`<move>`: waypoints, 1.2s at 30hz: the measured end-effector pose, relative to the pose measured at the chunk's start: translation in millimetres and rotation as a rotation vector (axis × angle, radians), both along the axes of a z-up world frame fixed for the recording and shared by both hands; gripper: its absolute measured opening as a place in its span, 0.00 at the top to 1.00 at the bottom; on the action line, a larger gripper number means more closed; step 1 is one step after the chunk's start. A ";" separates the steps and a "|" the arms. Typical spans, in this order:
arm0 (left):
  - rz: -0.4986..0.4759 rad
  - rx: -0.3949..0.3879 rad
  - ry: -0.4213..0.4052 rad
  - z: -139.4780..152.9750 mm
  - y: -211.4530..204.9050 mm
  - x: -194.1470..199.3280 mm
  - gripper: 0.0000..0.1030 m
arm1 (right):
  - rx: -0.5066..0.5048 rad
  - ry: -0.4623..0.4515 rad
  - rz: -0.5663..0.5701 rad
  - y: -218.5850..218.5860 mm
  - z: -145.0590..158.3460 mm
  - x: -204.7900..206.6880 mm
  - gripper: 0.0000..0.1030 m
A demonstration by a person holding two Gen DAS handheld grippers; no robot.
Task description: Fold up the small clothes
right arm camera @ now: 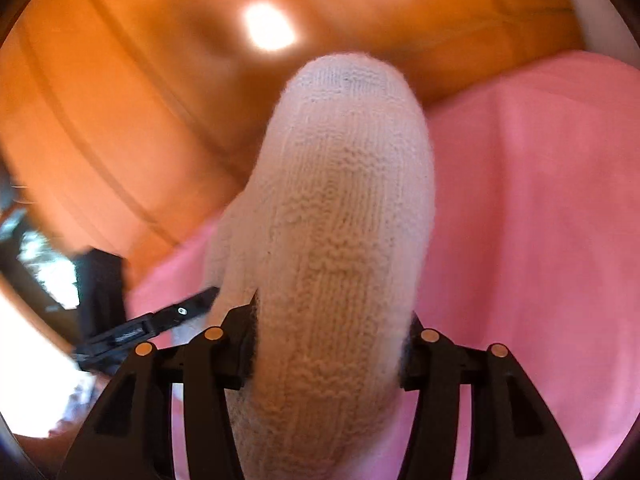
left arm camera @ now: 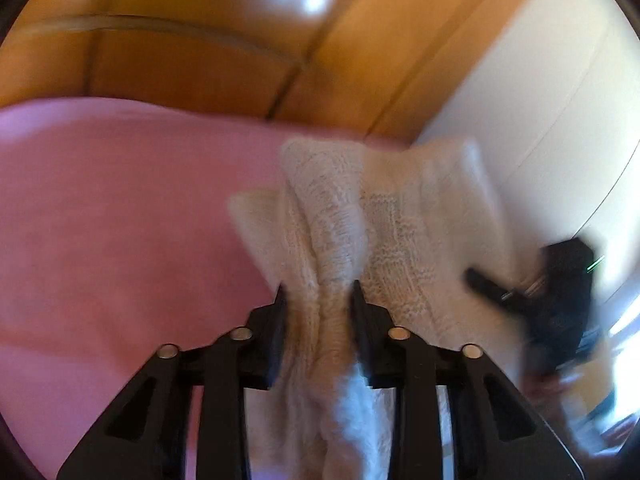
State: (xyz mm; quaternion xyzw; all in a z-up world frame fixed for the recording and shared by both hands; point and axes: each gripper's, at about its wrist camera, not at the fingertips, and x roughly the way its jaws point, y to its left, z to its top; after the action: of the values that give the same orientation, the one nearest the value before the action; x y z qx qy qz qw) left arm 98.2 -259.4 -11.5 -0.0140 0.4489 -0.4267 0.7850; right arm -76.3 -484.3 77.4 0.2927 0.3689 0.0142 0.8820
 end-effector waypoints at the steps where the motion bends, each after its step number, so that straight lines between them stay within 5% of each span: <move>1: -0.005 0.131 -0.045 -16.9 -24.6 -6.5 0.73 | -0.033 0.079 -0.031 -6.3 -19.9 -2.5 0.45; 4: 0.010 0.233 -0.207 -24.4 -50.2 -28.0 0.69 | 0.030 0.063 -0.072 -17.1 -42.9 -15.8 0.33; 8: 0.052 0.290 -0.284 -6.0 -52.2 -36.3 0.69 | -0.110 0.057 -0.099 -3.3 -20.0 -24.1 0.24; 14: 0.151 0.214 -0.289 19.2 -27.7 -46.7 0.69 | -0.364 -0.022 -0.138 41.5 25.7 -45.1 0.48; 18: 0.157 0.285 -0.264 -0.2 -32.7 -47.8 0.69 | -0.443 0.037 -0.105 74.9 15.3 -44.0 0.62; 22: 0.195 0.284 -0.266 -5.8 -34.0 -41.5 0.59 | -0.534 0.090 -0.129 88.9 -10.7 -37.9 0.61; 26: 0.244 0.240 -0.243 7.1 -8.4 -51.7 0.51 | -0.544 0.091 -0.166 97.5 -2.0 -42.0 0.59; 29: 0.285 0.216 -0.249 17.4 2.4 -53.4 0.47 | -0.519 0.095 -0.183 94.7 1.4 -42.6 0.51; 36: 0.351 0.197 -0.302 41.7 29.5 -75.2 0.30 | -0.530 0.115 -0.251 101.2 13.9 -43.9 0.14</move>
State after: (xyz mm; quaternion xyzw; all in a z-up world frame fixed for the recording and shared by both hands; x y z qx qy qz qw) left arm 23.1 -229.8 30.2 0.0486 0.3567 -0.2352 0.9028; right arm -120.2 -383.0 91.3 0.0959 0.3700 -0.2086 0.9002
